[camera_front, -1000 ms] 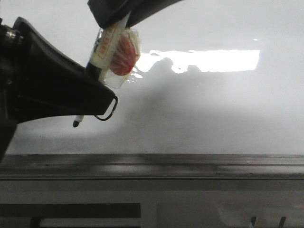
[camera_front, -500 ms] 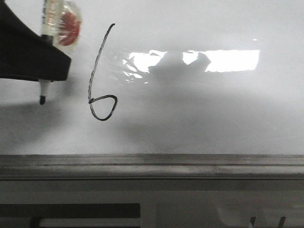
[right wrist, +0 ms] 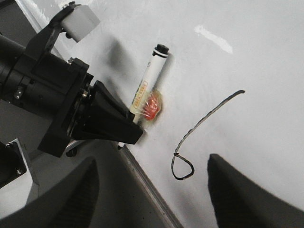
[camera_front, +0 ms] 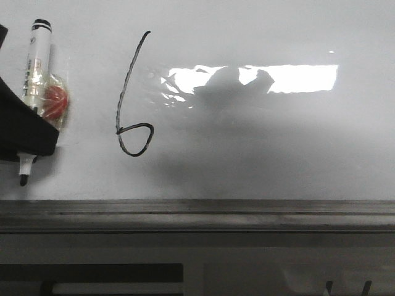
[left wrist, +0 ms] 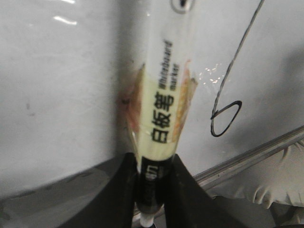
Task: Write number 6 on whiteboard
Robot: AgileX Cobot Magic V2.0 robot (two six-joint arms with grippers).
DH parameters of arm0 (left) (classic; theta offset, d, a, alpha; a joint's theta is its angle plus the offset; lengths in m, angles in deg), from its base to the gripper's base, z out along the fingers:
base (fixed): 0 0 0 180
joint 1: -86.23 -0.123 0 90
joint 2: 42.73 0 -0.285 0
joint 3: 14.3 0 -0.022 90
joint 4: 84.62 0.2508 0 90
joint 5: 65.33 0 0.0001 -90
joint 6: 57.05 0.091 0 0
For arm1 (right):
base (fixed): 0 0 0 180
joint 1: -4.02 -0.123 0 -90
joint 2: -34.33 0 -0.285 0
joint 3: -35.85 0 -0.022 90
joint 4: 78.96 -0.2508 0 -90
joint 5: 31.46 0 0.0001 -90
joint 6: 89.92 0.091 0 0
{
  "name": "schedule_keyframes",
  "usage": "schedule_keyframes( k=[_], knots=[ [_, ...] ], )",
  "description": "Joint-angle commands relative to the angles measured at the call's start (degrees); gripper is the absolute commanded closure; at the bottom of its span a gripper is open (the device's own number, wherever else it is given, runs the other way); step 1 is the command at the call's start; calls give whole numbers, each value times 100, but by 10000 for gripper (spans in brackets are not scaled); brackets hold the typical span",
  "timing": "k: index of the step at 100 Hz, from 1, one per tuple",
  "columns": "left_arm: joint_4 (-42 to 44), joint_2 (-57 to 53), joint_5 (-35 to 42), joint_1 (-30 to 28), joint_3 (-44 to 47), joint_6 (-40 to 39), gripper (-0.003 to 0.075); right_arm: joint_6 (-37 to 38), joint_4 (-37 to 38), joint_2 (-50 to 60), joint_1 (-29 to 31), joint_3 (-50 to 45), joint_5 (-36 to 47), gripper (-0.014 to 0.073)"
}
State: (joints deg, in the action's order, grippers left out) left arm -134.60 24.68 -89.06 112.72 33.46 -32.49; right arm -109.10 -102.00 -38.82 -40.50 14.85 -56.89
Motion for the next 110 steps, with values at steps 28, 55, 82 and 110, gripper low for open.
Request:
schedule_keyframes(
  k=[28,55,82,110],
  knots=[
    [-99,14,205,-26,-360,19,643,-55,-81,160,27,144,347,158],
    [-99,14,206,-26,-360,19,396,-55,-90,160,27,144,347,158],
    [-99,2,206,-26,-360,19,395,-55,-90,160,27,144,347,158],
    [-78,-29,11,-26,-360,19,391,-55,-90,160,27,144,347,158]
  ],
)
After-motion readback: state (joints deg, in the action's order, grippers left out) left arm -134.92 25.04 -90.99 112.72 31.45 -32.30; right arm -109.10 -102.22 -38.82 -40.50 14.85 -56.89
